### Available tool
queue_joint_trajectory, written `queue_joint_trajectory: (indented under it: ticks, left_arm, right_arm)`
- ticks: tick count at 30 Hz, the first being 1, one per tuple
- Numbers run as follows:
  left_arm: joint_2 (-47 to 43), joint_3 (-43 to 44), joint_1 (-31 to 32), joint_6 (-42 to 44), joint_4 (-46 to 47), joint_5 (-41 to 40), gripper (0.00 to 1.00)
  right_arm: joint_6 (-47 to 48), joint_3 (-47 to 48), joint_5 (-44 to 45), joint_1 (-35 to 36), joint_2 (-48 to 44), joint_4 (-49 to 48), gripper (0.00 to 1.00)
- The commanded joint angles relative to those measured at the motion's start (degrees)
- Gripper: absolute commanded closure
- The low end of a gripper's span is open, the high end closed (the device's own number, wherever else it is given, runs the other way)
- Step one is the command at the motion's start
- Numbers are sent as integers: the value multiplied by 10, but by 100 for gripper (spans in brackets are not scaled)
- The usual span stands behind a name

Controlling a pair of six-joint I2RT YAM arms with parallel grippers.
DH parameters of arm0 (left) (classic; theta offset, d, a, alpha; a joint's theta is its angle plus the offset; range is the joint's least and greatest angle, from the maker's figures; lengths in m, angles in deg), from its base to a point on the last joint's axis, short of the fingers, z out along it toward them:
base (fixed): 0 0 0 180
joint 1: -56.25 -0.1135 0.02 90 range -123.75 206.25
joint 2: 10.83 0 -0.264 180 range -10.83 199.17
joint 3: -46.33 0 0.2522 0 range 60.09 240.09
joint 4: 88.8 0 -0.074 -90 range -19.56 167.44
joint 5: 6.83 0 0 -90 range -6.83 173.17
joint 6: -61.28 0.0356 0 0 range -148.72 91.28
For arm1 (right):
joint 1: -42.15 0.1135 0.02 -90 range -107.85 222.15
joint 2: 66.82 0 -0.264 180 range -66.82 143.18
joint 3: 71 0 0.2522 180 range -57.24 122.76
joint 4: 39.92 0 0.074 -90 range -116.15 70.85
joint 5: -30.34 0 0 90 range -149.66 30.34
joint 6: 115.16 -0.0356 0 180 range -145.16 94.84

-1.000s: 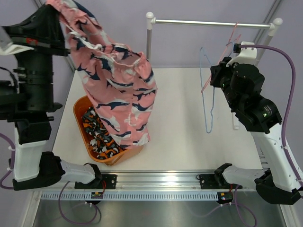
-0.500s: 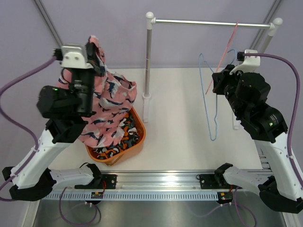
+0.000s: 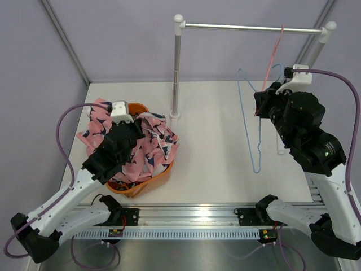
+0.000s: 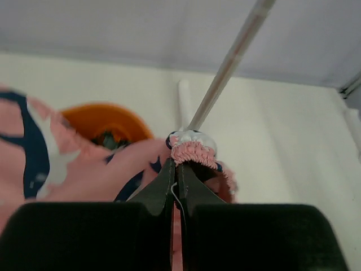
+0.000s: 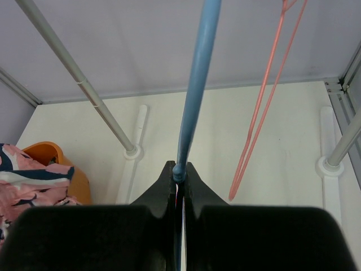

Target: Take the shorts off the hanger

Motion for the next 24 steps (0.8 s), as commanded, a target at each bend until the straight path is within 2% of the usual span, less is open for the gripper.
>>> queue_joint_trajectory:
  ticks: [1,2,4,5,8,10,11,14,15,17,18,21,22,24]
  left_arm:
    - [-41,-99,-80,-238,-51,30,100]
    - [-48,-127,-131,-282,-44,64,100]
    - [-50,-203,-189,-316,-19,118,100]
    - [-45,-226,-249,-348,-6,190,100]
    - [-8,-306,-321,-399,69,295,100]
    - [25,-334,-332,-414,94,315,98]
    - [35,-338,-337,-424,94,326,90]
    - [58,-335,-341,-427,118,349,85]
    - [56,-330,-342,-422,118,353,70]
    - [29,-301,-341,-399,100,364,48]
    - [15,-289,-342,-387,96,363,26]
    - [-26,-221,-341,-331,44,363,4]
    - [-31,-202,-341,-315,20,367,1]
    - [-39,-140,-341,-278,-7,378,1]
  right_arm:
    - [-2,-4,-16,-2,-3,-13,100]
    - [-2,-4,-19,-3,-2,-13,100]
    - [-3,-4,-23,-3,0,-13,100]
    - [-3,-5,-26,-3,0,-13,100]
    - [-4,-3,-30,-3,2,-14,100]
    - [-3,3,-33,-3,7,-12,100]
    - [-3,4,-33,-3,8,-7,100]
    - [-2,10,-35,-2,12,0,100]
    - [-2,14,-37,-2,13,1,100]
    - [-1,19,-37,-2,18,7,100]
    - [-1,24,-37,-3,20,9,100]
    - [4,34,-34,-3,30,11,100]
    - [5,36,-33,-2,33,11,100]
    - [5,46,-31,-3,41,10,100]
